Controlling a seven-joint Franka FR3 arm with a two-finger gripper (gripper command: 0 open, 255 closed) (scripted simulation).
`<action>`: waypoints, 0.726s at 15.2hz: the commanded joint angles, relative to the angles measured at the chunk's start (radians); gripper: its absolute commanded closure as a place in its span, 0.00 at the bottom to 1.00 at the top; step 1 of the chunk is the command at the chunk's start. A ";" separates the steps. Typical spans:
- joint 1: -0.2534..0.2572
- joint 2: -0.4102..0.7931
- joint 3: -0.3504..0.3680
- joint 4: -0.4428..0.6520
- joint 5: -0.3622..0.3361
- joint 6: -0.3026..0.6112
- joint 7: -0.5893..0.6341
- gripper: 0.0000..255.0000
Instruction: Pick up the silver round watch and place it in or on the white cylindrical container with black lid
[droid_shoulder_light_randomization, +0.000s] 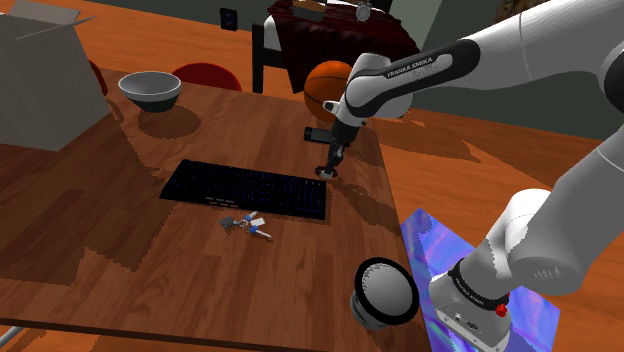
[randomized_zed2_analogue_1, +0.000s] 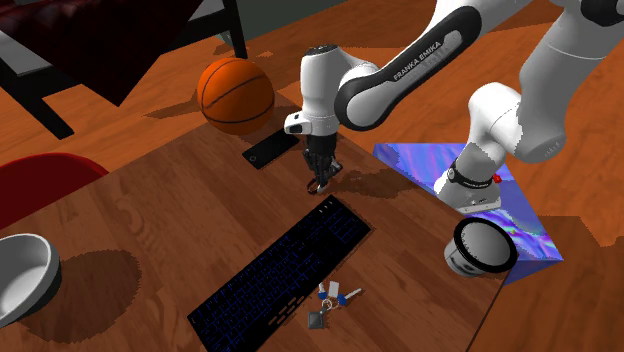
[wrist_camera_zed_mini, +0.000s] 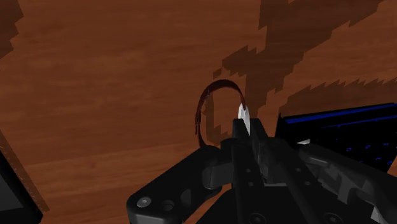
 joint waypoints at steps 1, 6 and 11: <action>0.000 0.000 0.000 0.000 0.000 0.000 0.000 1.00; -0.002 -0.033 -0.001 0.021 -0.021 -0.050 0.024 1.00; -0.005 -0.069 -0.001 0.052 -0.043 -0.113 0.050 1.00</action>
